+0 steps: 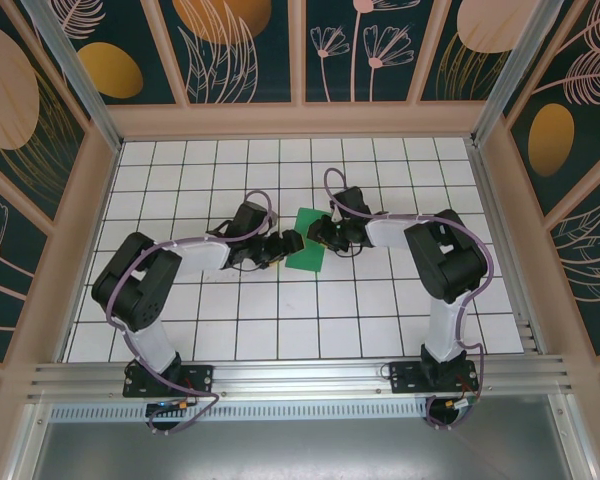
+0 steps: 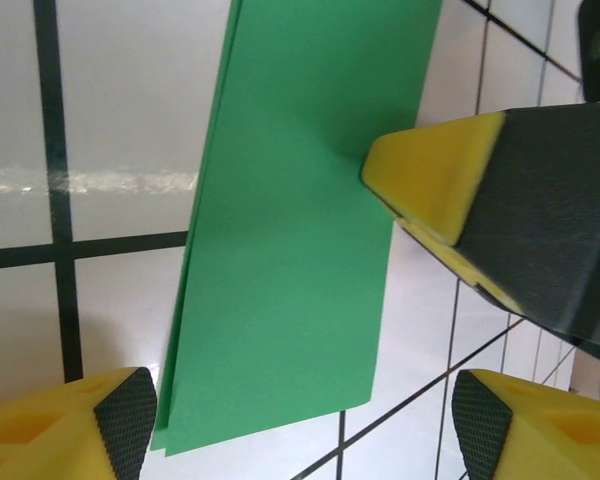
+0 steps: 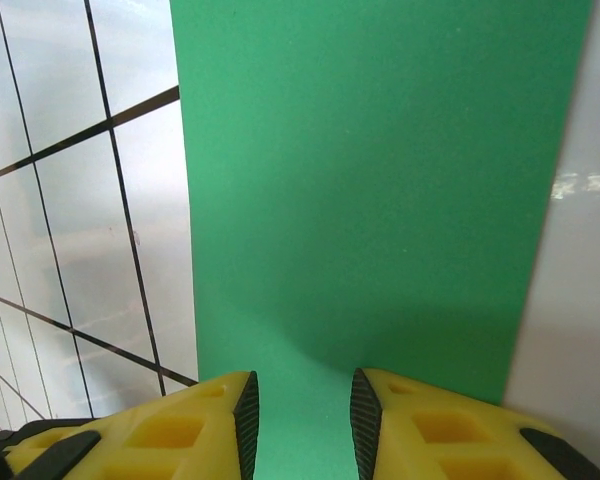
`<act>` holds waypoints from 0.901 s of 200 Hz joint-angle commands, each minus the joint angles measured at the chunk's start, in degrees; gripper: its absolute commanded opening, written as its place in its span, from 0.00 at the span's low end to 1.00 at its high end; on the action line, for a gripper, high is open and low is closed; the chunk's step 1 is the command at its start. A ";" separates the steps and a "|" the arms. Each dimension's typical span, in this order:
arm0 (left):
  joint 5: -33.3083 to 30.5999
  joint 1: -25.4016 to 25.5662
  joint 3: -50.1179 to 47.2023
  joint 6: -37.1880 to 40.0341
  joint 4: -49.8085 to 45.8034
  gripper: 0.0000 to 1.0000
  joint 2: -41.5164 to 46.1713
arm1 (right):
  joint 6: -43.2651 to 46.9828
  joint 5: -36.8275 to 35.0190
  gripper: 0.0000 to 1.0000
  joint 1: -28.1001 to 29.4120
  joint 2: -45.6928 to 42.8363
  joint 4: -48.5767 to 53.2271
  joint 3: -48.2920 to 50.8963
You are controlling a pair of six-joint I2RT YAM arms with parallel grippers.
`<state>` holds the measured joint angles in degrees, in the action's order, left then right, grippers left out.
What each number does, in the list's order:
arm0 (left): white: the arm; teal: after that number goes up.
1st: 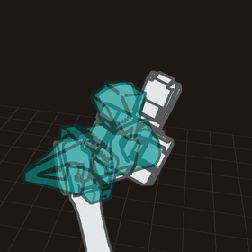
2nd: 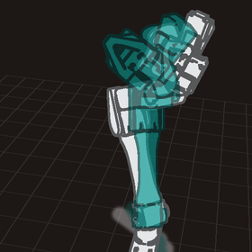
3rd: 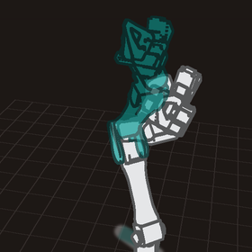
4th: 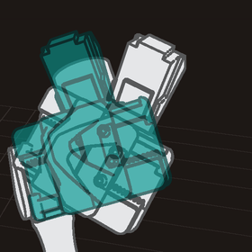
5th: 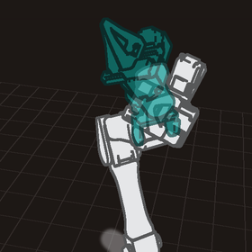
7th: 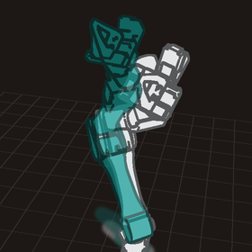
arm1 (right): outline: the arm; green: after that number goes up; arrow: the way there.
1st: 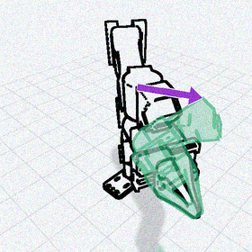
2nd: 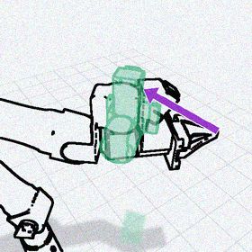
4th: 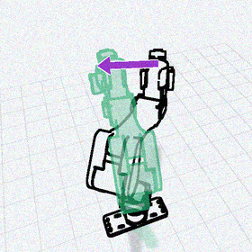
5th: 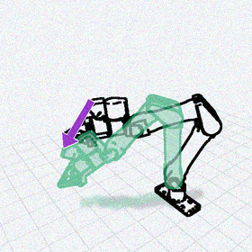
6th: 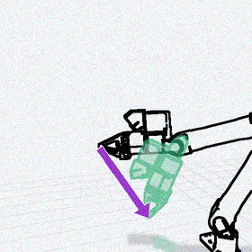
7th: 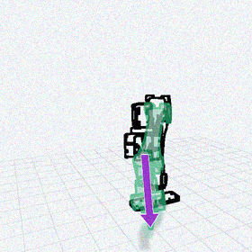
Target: Fold a paper plane with a square sheet of paper (pick it up from the middle)
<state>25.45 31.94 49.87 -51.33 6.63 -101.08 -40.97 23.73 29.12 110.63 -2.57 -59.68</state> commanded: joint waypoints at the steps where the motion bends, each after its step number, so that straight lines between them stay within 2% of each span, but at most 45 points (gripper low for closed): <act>1: -1.39 0.39 1.39 -0.17 -3.73 0.80 -0.45 | 1.66 -4.06 0.34 -1.34 3.92 5.08 3.31; 49: 3.00 0.66 0.69 -0.28 -2.30 0.77 -0.35 | 1.56 -3.14 0.34 -1.50 4.20 4.43 3.81; 72: 3.54 0.90 0.74 -0.27 -2.20 0.74 -0.42 | 1.33 -2.54 0.33 -1.61 4.24 3.93 3.95; 146: 1.58 1.00 1.02 -0.05 -4.69 0.76 -1.09 | 1.19 -2.62 0.33 -1.60 4.52 3.94 3.96; 180: 4.28 1.10 0.77 -0.20 -2.09 0.75 -1.48 | 1.26 -2.63 0.33 -1.57 4.82 4.10 3.86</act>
<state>27.86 32.60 49.95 -51.35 3.95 -101.58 -40.86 25.65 28.42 110.65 -4.34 -58.72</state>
